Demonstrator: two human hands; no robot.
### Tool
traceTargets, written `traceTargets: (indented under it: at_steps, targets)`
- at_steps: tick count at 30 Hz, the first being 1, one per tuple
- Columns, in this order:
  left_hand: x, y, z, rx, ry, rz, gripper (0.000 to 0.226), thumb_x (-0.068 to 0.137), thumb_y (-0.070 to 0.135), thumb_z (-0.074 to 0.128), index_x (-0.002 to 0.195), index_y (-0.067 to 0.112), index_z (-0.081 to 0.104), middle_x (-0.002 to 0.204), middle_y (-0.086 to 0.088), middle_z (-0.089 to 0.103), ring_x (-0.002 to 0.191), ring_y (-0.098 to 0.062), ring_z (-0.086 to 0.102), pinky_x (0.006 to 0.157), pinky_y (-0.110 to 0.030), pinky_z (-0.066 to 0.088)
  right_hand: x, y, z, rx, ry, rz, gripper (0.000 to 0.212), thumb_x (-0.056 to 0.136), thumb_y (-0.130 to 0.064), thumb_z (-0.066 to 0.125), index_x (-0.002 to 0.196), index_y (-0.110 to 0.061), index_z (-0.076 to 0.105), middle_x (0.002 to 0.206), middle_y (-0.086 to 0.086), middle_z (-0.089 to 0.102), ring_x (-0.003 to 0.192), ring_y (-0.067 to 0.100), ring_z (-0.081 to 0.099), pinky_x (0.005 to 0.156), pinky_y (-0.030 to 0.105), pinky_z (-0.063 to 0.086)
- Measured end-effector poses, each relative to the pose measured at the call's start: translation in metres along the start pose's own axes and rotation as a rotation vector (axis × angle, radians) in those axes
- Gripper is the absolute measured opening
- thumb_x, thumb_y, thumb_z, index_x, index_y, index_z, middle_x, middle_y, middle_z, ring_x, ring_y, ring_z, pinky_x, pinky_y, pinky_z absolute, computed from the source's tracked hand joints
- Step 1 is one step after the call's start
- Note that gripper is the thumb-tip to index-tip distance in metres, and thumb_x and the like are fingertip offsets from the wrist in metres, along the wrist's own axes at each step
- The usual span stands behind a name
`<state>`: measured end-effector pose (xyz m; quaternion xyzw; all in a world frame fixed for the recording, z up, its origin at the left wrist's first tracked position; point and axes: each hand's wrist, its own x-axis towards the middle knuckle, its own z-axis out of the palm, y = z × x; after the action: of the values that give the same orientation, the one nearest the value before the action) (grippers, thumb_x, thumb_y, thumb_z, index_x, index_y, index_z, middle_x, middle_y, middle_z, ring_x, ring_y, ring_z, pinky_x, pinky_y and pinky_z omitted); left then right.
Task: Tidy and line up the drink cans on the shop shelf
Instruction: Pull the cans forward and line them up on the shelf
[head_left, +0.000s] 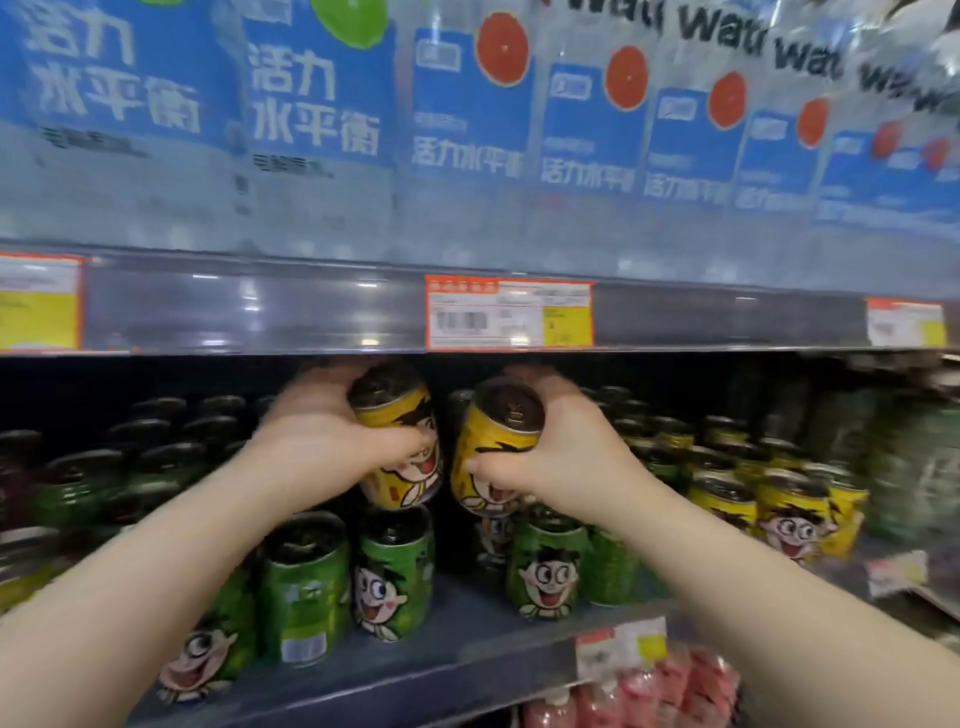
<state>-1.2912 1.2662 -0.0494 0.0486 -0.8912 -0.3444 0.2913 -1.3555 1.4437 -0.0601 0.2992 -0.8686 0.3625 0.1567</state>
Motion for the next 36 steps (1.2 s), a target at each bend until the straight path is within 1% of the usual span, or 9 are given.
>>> traceTargets:
  at_steps: [8,10,14,20,25,27,30,33,36]
  targets:
    - [0.008,0.067,0.096,-0.131,-0.107,0.199,0.065,0.061,0.038,0.080,0.121,0.037,0.052,0.112,0.015,0.051,0.105,-0.003,0.048,0.084,-0.014,0.032,-0.010,0.100,-0.094,-0.092,0.110,0.117,0.075,0.061,-0.030,0.081,0.126,-0.021,0.044,0.122,0.002,0.051,0.112,0.018,0.052,0.092,0.026,0.041]
    - [0.006,0.075,0.111,-0.129,-0.113,0.219,0.068,0.056,0.045,0.079,0.117,0.042,0.049,0.110,0.020,0.049,0.102,0.004,0.047,0.080,-0.004,0.032,-0.006,0.123,-0.100,-0.135,0.063,0.125,0.077,0.060,-0.031,0.081,0.128,-0.021,0.044,0.124,0.003,0.052,0.111,0.018,0.053,0.093,0.026,0.043]
    - [0.000,0.082,0.121,-0.167,-0.105,0.228,0.060,0.058,0.031,0.082,0.107,0.042,0.048,0.094,0.032,0.045,0.083,0.024,0.047,0.065,0.008,0.032,0.004,0.153,-0.102,-0.132,-0.125,0.124,0.081,0.058,-0.032,0.080,0.129,-0.025,0.044,0.126,0.000,0.054,0.112,0.016,0.055,0.095,0.030,0.048]
    - [0.003,0.083,0.128,-0.112,-0.047,0.161,0.065,0.049,0.048,0.077,0.105,0.047,0.045,0.112,0.013,0.053,0.103,-0.002,0.053,0.080,-0.006,0.038,0.012,0.166,-0.095,-0.303,-0.465,0.029,0.079,0.062,-0.037,0.081,0.131,-0.028,0.042,0.120,-0.005,0.058,0.110,0.014,0.057,0.093,0.027,0.048]
    - [0.007,0.088,0.130,-0.082,-0.023,0.099,0.066,0.048,0.048,0.075,0.108,0.048,0.046,0.117,0.008,0.054,0.106,-0.008,0.054,0.090,-0.021,0.042,0.008,0.185,-0.087,-0.468,-0.608,-0.035,0.086,0.068,-0.049,0.075,0.141,-0.028,0.033,0.144,-0.005,0.042,0.130,0.015,0.042,0.105,0.025,0.036]
    - [0.009,0.089,0.130,-0.069,-0.009,0.074,0.069,0.052,0.044,0.080,0.115,0.043,0.050,0.115,0.009,0.050,0.104,-0.007,0.051,0.087,-0.019,0.038,0.021,0.190,-0.094,-0.316,-0.597,0.008,0.069,0.077,-0.050,0.067,0.138,-0.031,0.040,0.144,-0.008,0.040,0.130,0.013,0.041,0.102,0.019,0.033]
    - [0.012,0.091,0.132,-0.035,0.012,0.037,0.069,0.060,0.035,0.082,0.122,0.037,0.051,0.113,0.009,0.044,0.102,-0.004,0.043,0.086,-0.018,0.034,0.050,0.206,-0.098,-0.286,-0.418,0.070,0.053,0.083,-0.049,0.061,0.131,-0.031,0.049,0.139,-0.003,0.046,0.122,0.016,0.048,0.098,0.025,0.042]
    - [0.015,0.092,0.137,-0.032,0.016,0.007,0.069,0.061,0.034,0.080,0.123,0.037,0.050,0.115,0.009,0.042,0.104,-0.005,0.042,0.087,-0.019,0.034,0.064,0.219,-0.088,-0.496,-0.523,0.112,0.063,0.079,-0.043,0.065,0.135,-0.030,0.041,0.140,0.001,0.047,0.122,0.022,0.049,0.096,0.031,0.045]
    - [0.018,0.095,0.142,-0.045,0.007,-0.032,0.072,0.059,0.041,0.081,0.123,0.038,0.049,0.115,0.007,0.045,0.108,-0.009,0.047,0.092,-0.023,0.040,0.069,0.226,-0.081,-0.486,-0.613,0.187,0.072,0.074,-0.041,0.067,0.137,-0.033,0.035,0.142,0.005,0.044,0.125,0.025,0.046,0.095,0.032,0.044]
